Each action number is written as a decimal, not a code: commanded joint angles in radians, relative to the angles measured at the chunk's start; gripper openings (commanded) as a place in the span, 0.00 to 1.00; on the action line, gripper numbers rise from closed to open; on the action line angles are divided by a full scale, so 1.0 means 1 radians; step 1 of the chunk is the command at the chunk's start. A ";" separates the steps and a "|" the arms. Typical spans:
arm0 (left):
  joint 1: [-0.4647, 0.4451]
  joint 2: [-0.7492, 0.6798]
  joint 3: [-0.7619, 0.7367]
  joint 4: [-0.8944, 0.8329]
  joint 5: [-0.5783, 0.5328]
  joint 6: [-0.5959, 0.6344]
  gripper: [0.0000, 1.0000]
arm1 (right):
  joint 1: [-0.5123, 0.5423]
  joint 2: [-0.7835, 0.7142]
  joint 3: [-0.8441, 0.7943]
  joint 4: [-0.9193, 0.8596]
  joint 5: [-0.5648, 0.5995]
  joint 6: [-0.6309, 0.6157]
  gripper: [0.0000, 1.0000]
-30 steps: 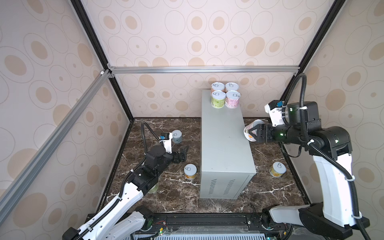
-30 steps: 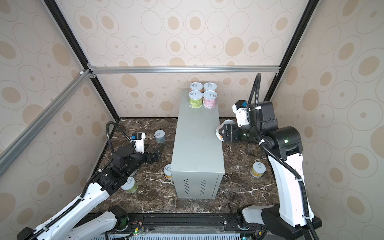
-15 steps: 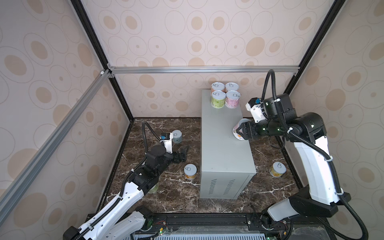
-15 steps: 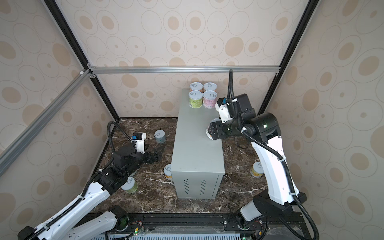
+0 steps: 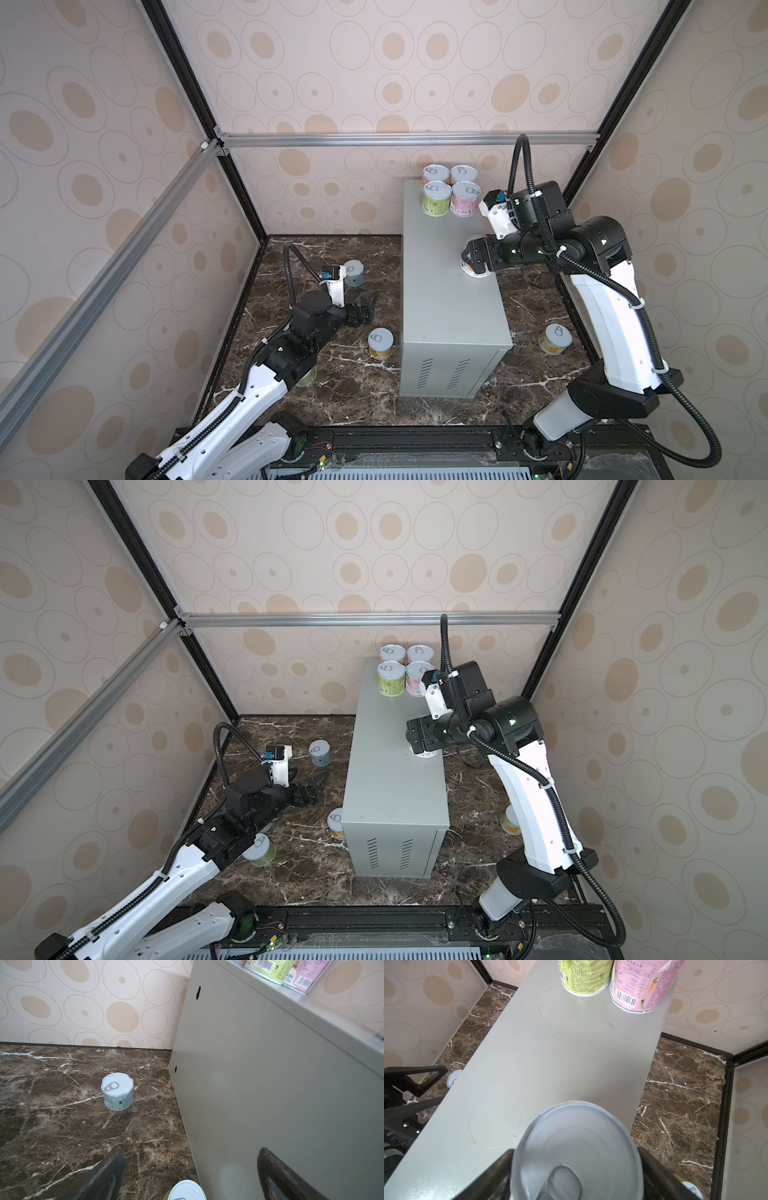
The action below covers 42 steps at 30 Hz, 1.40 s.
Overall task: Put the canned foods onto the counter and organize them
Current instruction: 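Carry the pink-labelled can up over the cabinet top with the right gripper, then lower the pink-labelled can in front of the green and pink cans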
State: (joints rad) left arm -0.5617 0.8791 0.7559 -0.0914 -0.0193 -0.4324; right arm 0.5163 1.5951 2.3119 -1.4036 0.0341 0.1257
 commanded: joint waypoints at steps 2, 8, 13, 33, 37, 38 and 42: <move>0.004 -0.020 0.002 0.010 0.005 0.021 0.99 | 0.014 -0.011 0.031 0.004 0.029 -0.005 0.95; 0.005 -0.026 0.006 0.002 0.001 0.021 0.99 | 0.027 -0.125 -0.116 0.128 0.030 0.013 0.99; 0.004 -0.041 0.013 -0.012 -0.011 0.020 0.99 | 0.036 -0.193 -0.213 0.165 0.050 0.028 0.99; 0.004 -0.092 -0.037 -0.025 -0.017 -0.011 0.99 | 0.044 -0.384 -0.691 0.520 0.114 0.143 0.72; 0.004 -0.092 -0.061 -0.015 -0.008 -0.022 0.99 | 0.047 -0.375 -0.705 0.558 0.137 0.150 0.69; 0.005 -0.093 -0.067 -0.012 -0.007 -0.024 0.99 | 0.045 -0.370 -0.704 0.564 0.141 0.149 0.68; 0.004 -0.094 -0.095 0.008 0.009 -0.042 0.99 | 0.046 -0.347 -0.692 0.574 0.175 0.146 0.65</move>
State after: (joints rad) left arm -0.5617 0.7963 0.6727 -0.1101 -0.0235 -0.4492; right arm 0.5556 1.2312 1.6161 -0.8650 0.1623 0.2646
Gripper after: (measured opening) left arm 0.988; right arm 0.654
